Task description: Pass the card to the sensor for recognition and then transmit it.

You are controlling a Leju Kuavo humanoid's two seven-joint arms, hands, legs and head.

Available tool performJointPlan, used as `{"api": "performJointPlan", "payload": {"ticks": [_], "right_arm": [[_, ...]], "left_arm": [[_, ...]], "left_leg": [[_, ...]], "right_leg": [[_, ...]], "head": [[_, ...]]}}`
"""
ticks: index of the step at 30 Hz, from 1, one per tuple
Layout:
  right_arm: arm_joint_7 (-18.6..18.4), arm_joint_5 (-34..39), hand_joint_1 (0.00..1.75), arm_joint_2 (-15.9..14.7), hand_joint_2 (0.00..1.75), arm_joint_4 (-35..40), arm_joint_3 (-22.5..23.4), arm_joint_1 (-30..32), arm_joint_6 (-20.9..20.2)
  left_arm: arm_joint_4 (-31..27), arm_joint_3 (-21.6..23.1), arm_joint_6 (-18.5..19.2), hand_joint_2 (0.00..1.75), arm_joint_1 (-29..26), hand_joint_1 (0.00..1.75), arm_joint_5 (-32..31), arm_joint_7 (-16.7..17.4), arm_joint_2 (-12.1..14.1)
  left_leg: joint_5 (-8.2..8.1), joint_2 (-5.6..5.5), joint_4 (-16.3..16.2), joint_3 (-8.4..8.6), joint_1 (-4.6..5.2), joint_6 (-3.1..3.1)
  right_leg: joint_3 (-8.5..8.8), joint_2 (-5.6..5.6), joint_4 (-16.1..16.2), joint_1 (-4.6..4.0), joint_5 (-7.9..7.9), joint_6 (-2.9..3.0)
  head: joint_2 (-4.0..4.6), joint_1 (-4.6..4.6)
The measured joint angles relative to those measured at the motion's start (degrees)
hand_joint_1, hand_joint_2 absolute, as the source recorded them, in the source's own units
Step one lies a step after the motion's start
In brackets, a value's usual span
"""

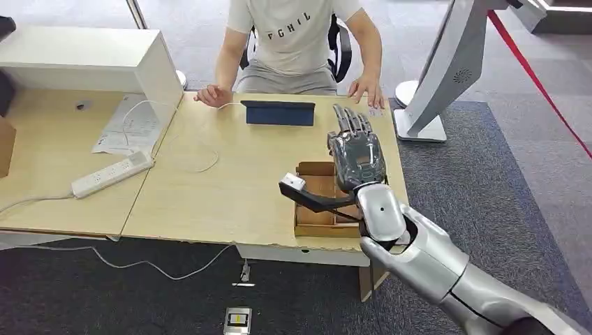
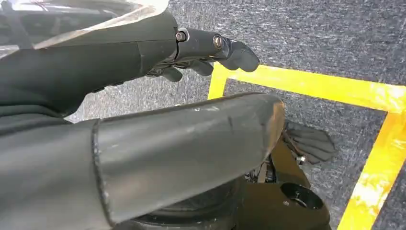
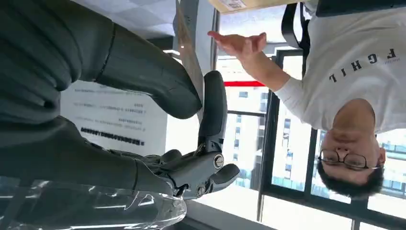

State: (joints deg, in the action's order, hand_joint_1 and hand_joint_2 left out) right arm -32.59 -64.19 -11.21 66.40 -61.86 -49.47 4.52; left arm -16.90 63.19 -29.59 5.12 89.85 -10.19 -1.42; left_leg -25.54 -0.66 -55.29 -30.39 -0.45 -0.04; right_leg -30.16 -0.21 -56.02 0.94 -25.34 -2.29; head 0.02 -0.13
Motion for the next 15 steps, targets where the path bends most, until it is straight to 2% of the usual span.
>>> {"api": "performJointPlan", "payload": {"ticks": [15], "right_arm": [[-0.15,1.92,1.75,2.67,1.75,-5.04,-4.17,-3.55,-2.23]], "left_arm": [[-0.02,0.83,-1.14,0.00,0.05,0.00,0.09,0.98,-0.24]], "left_leg": [[0.00,0.00,0.00,-0.01,0.00,0.00]], "right_leg": [[0.00,0.00,0.00,0.00,0.00,0.00]], "head": [[0.00,0.00]]}}
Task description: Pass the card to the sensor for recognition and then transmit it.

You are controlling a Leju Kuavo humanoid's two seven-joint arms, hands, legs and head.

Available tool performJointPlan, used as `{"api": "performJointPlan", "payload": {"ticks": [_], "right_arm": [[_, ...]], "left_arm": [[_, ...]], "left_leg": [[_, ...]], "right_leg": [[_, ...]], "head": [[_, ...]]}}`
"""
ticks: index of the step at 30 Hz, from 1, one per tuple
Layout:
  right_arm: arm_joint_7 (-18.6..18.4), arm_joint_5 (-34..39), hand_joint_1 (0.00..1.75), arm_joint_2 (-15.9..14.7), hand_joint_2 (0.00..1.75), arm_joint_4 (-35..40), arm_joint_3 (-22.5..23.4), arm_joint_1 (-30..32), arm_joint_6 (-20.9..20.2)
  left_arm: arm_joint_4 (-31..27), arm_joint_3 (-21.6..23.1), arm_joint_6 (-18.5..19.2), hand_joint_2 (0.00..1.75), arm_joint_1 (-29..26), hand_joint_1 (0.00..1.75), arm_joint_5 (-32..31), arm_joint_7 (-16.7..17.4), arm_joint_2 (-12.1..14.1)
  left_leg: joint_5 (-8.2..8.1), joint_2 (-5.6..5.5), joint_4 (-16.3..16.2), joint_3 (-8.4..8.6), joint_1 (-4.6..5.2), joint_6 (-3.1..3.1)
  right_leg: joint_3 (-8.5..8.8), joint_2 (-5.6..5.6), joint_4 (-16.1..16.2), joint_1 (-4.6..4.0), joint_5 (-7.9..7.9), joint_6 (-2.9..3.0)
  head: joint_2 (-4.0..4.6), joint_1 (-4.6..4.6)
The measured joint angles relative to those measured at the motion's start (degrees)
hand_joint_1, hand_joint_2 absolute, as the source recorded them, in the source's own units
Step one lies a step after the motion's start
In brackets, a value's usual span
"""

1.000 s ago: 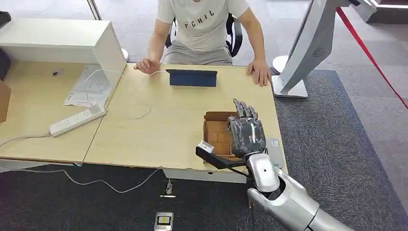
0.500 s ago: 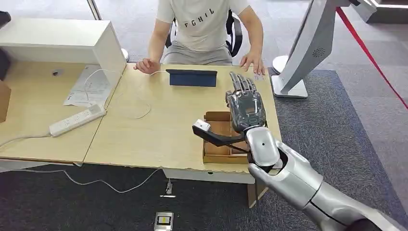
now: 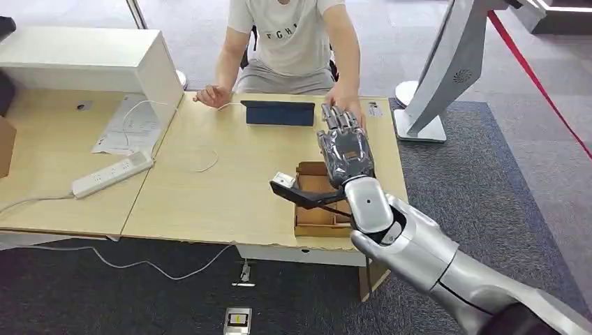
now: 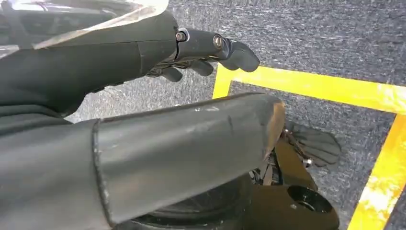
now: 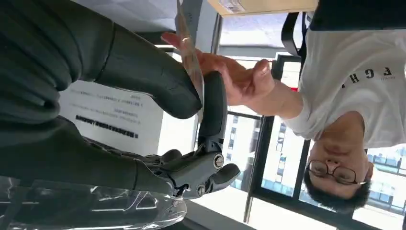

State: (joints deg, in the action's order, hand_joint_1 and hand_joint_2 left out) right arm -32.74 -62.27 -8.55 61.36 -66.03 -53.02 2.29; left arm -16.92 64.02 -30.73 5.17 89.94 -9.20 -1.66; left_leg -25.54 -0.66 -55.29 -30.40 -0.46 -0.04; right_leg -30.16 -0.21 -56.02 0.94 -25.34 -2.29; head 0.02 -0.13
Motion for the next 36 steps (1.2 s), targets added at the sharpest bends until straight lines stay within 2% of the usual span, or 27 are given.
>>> {"api": "performJointPlan", "payload": {"ticks": [19,20,21,27,32,36], "right_arm": [[1.75,1.90,1.75,2.95,1.75,-7.26,-3.41,-2.73,-0.66],[1.75,2.23,0.73,3.06,1.75,-7.55,-3.44,-2.80,-0.63],[1.75,2.47,0.00,3.19,0.00,-7.96,-3.50,-2.97,-0.63],[2.54,3.37,0.00,3.34,0.00,-8.90,-4.42,-3.93,-2.78],[-0.54,3.61,0.00,2.65,0.00,-9.42,-4.77,-4.86,-4.00],[-3.19,7.54,0.00,-0.44,0.00,-9.21,-4.40,-5.92,-6.65]], "left_arm": [[-0.39,0.07,-2.93,0.00,-0.04,0.00,0.09,-0.28,-0.31],[-0.42,0.02,-3.06,0.00,-0.04,0.00,0.09,-0.31,-0.31],[-0.44,-0.09,-3.26,0.00,-0.06,0.00,0.09,-0.31,-0.31],[-0.52,-0.39,-4.26,0.00,-0.09,0.00,0.09,0.33,-0.35],[-0.55,-1.16,-4.88,0.00,-0.16,0.00,0.09,0.26,-0.57],[-0.70,-1.66,-5.62,0.00,-0.38,0.00,0.09,0.24,-0.63]], "left_leg": [[0.00,0.00,0.00,0.00,0.00,0.00],[0.00,0.00,0.00,0.00,0.00,0.00],[0.00,0.00,0.00,0.00,0.00,0.00],[0.00,0.00,0.00,0.00,0.00,0.00],[0.01,0.00,-0.02,0.02,0.00,-0.01],[0.01,-0.01,-0.06,0.01,0.00,-0.02]], "right_leg": [[0.00,0.00,0.00,0.00,0.00,0.00],[0.00,0.00,0.00,0.00,0.00,0.00],[-0.01,0.00,0.00,0.00,0.00,0.00],[-0.01,0.00,0.00,0.00,0.00,0.00],[-0.03,0.00,0.02,0.01,0.00,0.00],[0.00,0.00,0.03,0.01,0.02,-0.03]], "head": [[-0.02,0.02],[-0.02,0.02],[0.00,0.00],[-0.02,0.00],[0.00,0.00],[0.00,0.00]]}}
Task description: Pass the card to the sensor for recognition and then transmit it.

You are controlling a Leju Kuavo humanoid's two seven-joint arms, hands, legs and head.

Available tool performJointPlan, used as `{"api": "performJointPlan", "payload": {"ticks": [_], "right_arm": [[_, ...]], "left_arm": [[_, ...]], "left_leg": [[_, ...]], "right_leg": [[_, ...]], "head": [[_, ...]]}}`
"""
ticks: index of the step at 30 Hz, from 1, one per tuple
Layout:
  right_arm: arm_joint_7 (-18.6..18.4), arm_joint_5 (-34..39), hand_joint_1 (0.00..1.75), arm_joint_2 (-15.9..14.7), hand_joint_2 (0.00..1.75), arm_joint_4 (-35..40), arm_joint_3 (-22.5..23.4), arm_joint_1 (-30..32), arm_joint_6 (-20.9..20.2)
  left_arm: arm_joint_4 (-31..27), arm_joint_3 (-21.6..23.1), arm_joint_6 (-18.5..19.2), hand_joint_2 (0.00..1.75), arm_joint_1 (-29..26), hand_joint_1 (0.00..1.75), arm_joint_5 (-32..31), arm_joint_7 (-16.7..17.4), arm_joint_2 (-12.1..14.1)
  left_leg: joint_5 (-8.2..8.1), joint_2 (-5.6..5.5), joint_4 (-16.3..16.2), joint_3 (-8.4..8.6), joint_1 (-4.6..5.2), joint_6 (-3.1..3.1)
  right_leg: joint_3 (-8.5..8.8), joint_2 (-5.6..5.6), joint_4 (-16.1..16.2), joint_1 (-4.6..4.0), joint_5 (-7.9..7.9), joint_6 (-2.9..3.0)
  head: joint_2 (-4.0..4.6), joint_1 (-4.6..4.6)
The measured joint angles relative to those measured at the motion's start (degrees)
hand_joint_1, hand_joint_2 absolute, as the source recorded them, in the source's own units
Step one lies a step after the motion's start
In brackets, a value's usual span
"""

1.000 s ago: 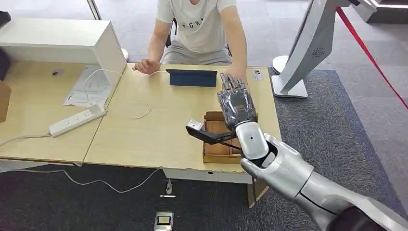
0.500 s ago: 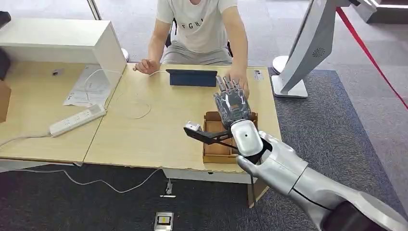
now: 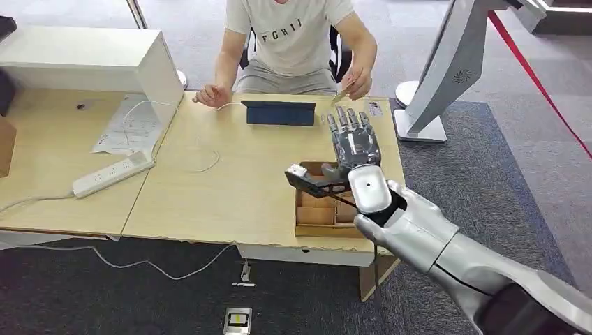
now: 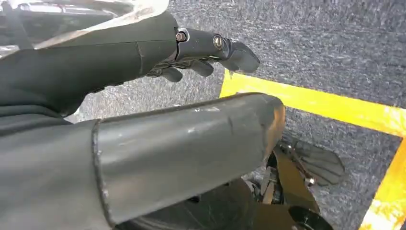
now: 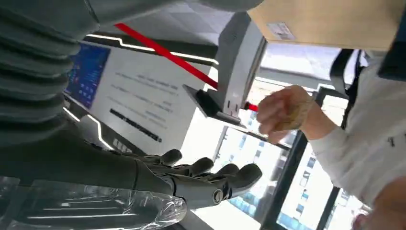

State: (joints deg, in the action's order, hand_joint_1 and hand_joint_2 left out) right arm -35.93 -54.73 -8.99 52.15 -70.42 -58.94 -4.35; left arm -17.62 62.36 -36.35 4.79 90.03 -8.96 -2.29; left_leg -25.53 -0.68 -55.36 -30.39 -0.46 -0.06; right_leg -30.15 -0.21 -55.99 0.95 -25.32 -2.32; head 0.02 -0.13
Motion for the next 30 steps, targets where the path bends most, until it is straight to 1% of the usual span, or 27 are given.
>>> {"api": "performJointPlan", "payload": {"ticks": [2,4,5,7,8,10,13,15,17,21,22,23,24,25,27,28,29,30], "right_arm": [[-0.59,0.91,0.00,-1.92,0.00,0.20,0.41,-0.41,-0.39],[-2.34,1.97,0.00,-3.32,0.00,0.52,0.96,-0.47,-0.35],[-3.43,2.29,0.00,-4.50,0.00,0.63,1.51,-0.42,-0.39],[-3.85,2.27,0.00,-7.06,0.00,1.31,3.41,-0.04,-0.76],[-3.87,2.42,0.00,-8.86,0.00,1.88,4.74,0.17,-1.11],[-3.89,0.85,0.00,-11.43,0.00,2.75,6.98,0.80,-1.68],[-3.93,-3.93,0.00,-16.45,0.00,4.43,12.97,4.46,-3.69],[-3.98,-4.29,0.00,-20.56,0.00,6.47,18.33,8.81,-3.74],[-3.98,-4.13,0.00,-24.08,0.00,8.61,22.98,12.50,-3.60],[-3.96,-7.13,0.00,-27.34,0.00,10.77,30.77,17.11,-3.30],[-3.98,-7.11,0.00,-28.25,0.00,11.54,33.06,19.57,-2.45],[-3.98,-6.69,0.00,-29.42,0.00,12.29,36.03,23.11,-1.15],[-3.98,-5.61,0.00,-30.46,0.00,12.61,39.63,26.75,0.69],[-3.98,-4.10,0.00,-30.97,0.00,12.61,42.04,29.67,2.57],[-3.98,1.11,0.00,-31.10,0.00,12.29,47.46,34.03,8.30],[-3.96,3.04,0.00,-31.14,0.00,11.91,49.47,36.51,10.57],[-3.85,6.53,0.00,-31.19,0.00,11.21,51.90,39.36,13.94],[-3.76,11.60,0.00,-31.21,0.00,10.00,53.69,42.22,17.77]], "left_arm": [[-0.07,-0.46,-0.22,0.00,-0.18,0.00,0.00,0.06,0.00],[-0.13,-0.92,-0.37,0.00,-0.24,0.00,0.00,0.13,-0.02],[-0.13,-1.05,-0.41,0.00,-0.22,0.00,0.00,0.11,-0.13],[-0.20,-1.55,-0.46,0.00,-0.34,0.00,0.02,-0.09,-0.35],[-0.22,-1.96,-0.50,0.00,-0.49,0.00,0.00,-0.20,-0.48],[-0.26,-2.49,-0.57,0.00,-0.75,0.00,0.02,-0.53,-0.61],[-0.28,-3.58,-0.85,0.00,-0.79,0.00,0.02,-1.59,-1.03],[-0.28,-4.22,-1.20,0.00,-0.83,0.00,0.00,-2.23,-1.40],[-0.28,-5.16,-1.51,0.00,-1.11,0.00,0.04,-2.49,-1.55],[-0.28,-6.07,-2.07,0.00,-1.10,0.00,-0.02,-2.80,-1.62],[-0.28,-6.51,-2.49,0.00,-1.11,0.00,-0.02,-3.12,-1.75],[-0.28,-6.89,-2.91,0.00,-1.14,0.00,-0.02,-3.35,-1.86],[-0.26,-7.30,-3.26,0.00,-1.22,0.00,0.00,-3.52,-1.90],[-0.26,-7.71,-3.39,0.00,-1.33,0.00,0.00,-3.71,-2.05],[-0.24,-8.20,-3.45,0.00,-1.52,0.00,0.00,-4.11,-2.10],[-0.24,-8.33,-3.45,0.00,-1.51,0.00,-0.02,-4.35,-2.16],[-0.22,-8.65,-3.39,0.00,-1.53,0.00,-0.07,-4.63,-2.21],[-0.22,-9.01,-3.37,0.00,-1.56,0.00,-0.04,-4.85,-2.23]], "left_leg": [[0.00,0.00,-0.01,-0.02,0.00,-0.01],[0.00,0.07,-0.04,-0.01,0.05,-0.01],[-0.01,0.10,-0.09,0.02,0.05,-0.02],[0.00,-0.09,-0.11,-0.01,0.05,-0.02],[0.01,-0.12,-0.12,-0.04,0.05,-0.03],[-0.01,-0.07,-0.13,-0.02,0.05,-0.06],[-0.05,-0.07,-0.21,0.01,0.04,-0.10],[-0.05,-0.39,-0.23,-0.08,-0.01,-0.11],[-0.05,-0.42,-0.22,-0.17,0.00,-0.13],[-0.12,-0.01,-0.24,0.03,0.05,-0.17],[-0.14,-0.07,-0.23,0.04,0.00,-0.20],[-0.14,-0.47,-0.25,0.06,-0.10,-0.21],[-0.13,-0.84,-0.26,0.05,-0.12,-0.22],[-0.13,-0.97,-0.23,-0.09,-0.18,-0.22],[-0.16,-0.83,-0.21,-0.13,-0.14,-0.21],[-0.23,-0.57,-0.22,0.04,-0.18,-0.20],[-0.27,-0.57,-0.25,0.11,-0.21,-0.24],[-0.34,-0.67,-0.23,0.17,-0.24,-0.31]], "right_leg": [[-0.02,0.01,0.00,0.02,0.02,-0.02],[-0.04,0.12,0.00,0.02,0.04,-0.02],[-0.07,0.11,0.03,0.03,0.04,-0.02],[-0.03,0.01,0.03,0.02,0.03,-0.04],[-0.02,-0.01,0.03,0.02,0.03,-0.04],[-0.07,0.02,0.04,0.03,0.04,-0.05],[0.03,0.05,0.11,0.02,0.06,-0.09],[0.17,-0.25,0.15,0.00,0.01,-0.17],[0.12,-0.27,0.13,0.04,0.02,-0.17],[-0.02,0.11,0.16,0.03,0.05,-0.18],[0.12,0.05,0.18,-0.01,0.03,-0.20],[0.30,-0.26,0.24,-0.07,-0.09,-0.33],[0.42,-0.64,0.27,-0.06,-0.18,-0.41],[0.47,-0.77,0.25,-0.03,-0.22,-0.36],[0.33,-0.70,0.20,-0.01,-0.18,-0.31],[0.28,-0.46,0.24,-0.04,-0.18,-0.29],[0.38,-0.46,0.31,-0.07,-0.24,-0.33],[0.58,-0.54,0.34,-0.10,-0.33,-0.37]], "head": [[0.00,0.02],[0.00,0.00],[0.00,0.00],[-0.02,0.02],[0.00,0.02],[0.00,0.02],[0.00,-0.07],[0.00,0.02],[0.00,0.02],[0.00,-0.07],[0.00,-0.07],[0.00,0.00],[0.00,-0.02],[0.00,0.02],[0.00,0.00],[0.00,-0.13],[0.00,-0.07],[-0.02,0.00]]}}
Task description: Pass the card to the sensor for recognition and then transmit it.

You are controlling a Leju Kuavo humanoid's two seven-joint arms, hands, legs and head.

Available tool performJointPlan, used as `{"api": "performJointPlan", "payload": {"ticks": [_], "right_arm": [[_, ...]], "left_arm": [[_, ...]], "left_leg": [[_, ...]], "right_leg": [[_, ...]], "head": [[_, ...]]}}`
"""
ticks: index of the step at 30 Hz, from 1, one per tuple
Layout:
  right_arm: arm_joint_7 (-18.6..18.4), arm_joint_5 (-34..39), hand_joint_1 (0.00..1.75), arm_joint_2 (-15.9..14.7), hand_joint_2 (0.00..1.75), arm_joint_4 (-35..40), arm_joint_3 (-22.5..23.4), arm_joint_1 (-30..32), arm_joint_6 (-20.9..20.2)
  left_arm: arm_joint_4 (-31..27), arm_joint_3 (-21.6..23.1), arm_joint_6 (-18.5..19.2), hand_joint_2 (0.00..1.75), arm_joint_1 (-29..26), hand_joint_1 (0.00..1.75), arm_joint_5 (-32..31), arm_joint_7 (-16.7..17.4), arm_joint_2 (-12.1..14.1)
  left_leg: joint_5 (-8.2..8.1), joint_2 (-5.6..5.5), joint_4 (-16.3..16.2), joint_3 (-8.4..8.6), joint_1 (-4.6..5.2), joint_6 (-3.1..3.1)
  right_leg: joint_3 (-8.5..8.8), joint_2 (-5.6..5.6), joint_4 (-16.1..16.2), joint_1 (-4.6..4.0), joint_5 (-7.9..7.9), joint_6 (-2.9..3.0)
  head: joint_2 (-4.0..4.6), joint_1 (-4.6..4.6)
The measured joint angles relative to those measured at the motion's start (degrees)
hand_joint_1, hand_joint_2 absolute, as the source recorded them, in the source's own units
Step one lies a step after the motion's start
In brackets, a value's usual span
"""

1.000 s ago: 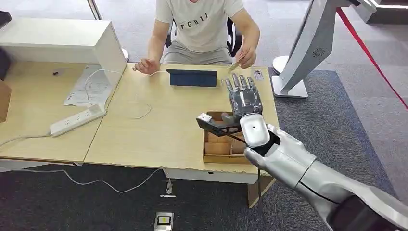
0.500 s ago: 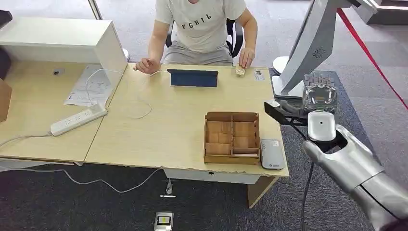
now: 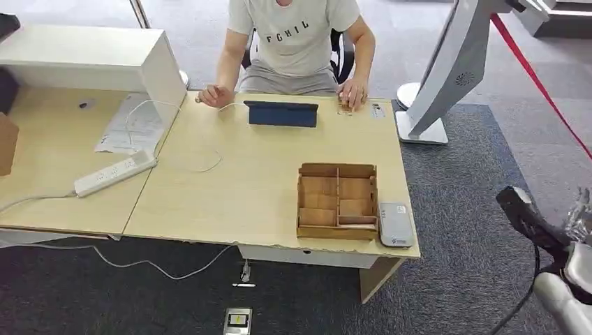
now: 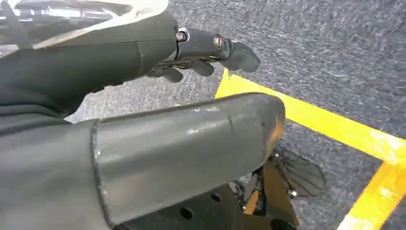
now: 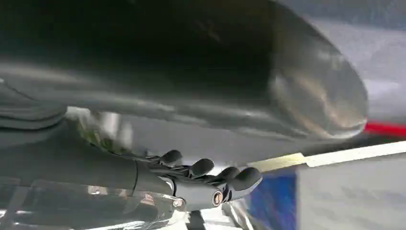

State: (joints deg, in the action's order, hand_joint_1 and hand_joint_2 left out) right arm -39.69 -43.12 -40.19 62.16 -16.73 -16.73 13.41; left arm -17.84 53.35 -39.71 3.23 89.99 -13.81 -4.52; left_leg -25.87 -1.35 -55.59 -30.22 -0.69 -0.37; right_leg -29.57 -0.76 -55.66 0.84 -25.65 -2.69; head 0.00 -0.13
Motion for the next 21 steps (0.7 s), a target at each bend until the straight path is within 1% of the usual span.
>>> {"api": "performJointPlan", "payload": {"ticks": [1,3,5,7,10,12,13,18,21], "right_arm": [[0.40,6.22,0.00,0.04,0.00,-1.49,1.39,3.52,3.94],[2.63,21.09,0.00,0.60,0.00,-5.26,1.68,8.02,13.31],[5.41,29.28,0.00,1.99,0.00,-8.86,1.78,12.37,18.09],[9.49,35.48,0.00,3.74,0.00,-12.77,1.72,15.59,20.55],[15.66,39.89,0.00,7.31,0.00,-18.21,1.02,16.77,21.69],[18.71,42.19,0.00,10.63,0.00,-22.32,-0.21,16.87,21.73],[19.32,42.71,0.00,12.38,0.00,-24.02,-0.80,16.87,21.82],[19.43,45.00,0.00,21.26,0.00,-32.07,-3.33,16.69,22.21],[20.96,45.37,0.00,25.22,0.00,-35.16,-4.53,16.57,21.43]], "left_arm": [[0.00,-0.44,0.24,0.00,-0.10,0.00,0.04,-0.35,-0.09],[0.00,-0.57,0.74,0.00,-0.18,0.00,0.02,-0.74,-0.09],[0.00,-0.59,1.33,0.00,-0.19,0.00,0.00,-1.09,-0.09],[-0.02,-0.63,1.86,0.00,-0.20,0.00,0.02,-1.88,-0.09],[0.00,-0.68,1.97,0.00,-0.19,0.00,0.00,-2.91,-0.07],[-0.02,-0.70,1.81,0.00,-0.12,0.00,0.00,-3.48,-0.07],[-0.04,-0.72,1.81,0.00,-0.12,0.00,0.00,-3.76,-0.07],[-0.07,-0.72,3.21,0.00,-0.12,0.00,-0.02,-4.33,-0.02],[-0.09,-0.52,4.52,0.00,-0.06,0.00,-0.20,-4.33,0.06]], "left_leg": [[-0.03,-0.17,0.00,-0.03,-0.02,-0.03],[-0.06,-0.09,0.02,-0.13,0.00,0.01],[-0.15,0.06,0.02,-0.09,0.00,0.04],[-0.15,0.06,0.04,-0.15,0.00,0.04],[-0.19,0.46,0.14,0.00,-0.01,0.11],[-0.20,0.55,0.14,0.06,-0.02,0.12],[-0.19,0.59,0.14,0.07,-0.02,0.13],[-0.14,0.72,0.19,0.09,-0.02,0.20],[-0.14,0.74,0.20,0.09,-0.03,0.20]], "right_leg": [[0.06,-0.16,0.01,-0.01,-0.06,-0.03],[-0.07,-0.13,-0.01,0.01,-0.03,0.02],[-0.08,0.03,-0.01,0.00,-0.04,0.03],[-0.09,0.03,-0.02,0.00,-0.08,0.07],[-0.19,0.44,-0.03,-0.03,-0.06,0.10],[-0.21,0.52,-0.03,-0.08,-0.08,0.18],[-0.22,0.52,-0.03,-0.08,-0.09,0.19],[-0.21,0.55,-0.09,-0.10,-0.07,0.23],[-0.22,0.56,-0.14,-0.08,-0.08,0.23]], "head": [[0.02,-0.04],[0.00,-0.07],[0.02,-0.07],[0.00,-0.04],[0.02,-0.07],[0.02,-0.02],[0.00,-0.07],[0.00,-0.04],[0.02,-0.07]]}}
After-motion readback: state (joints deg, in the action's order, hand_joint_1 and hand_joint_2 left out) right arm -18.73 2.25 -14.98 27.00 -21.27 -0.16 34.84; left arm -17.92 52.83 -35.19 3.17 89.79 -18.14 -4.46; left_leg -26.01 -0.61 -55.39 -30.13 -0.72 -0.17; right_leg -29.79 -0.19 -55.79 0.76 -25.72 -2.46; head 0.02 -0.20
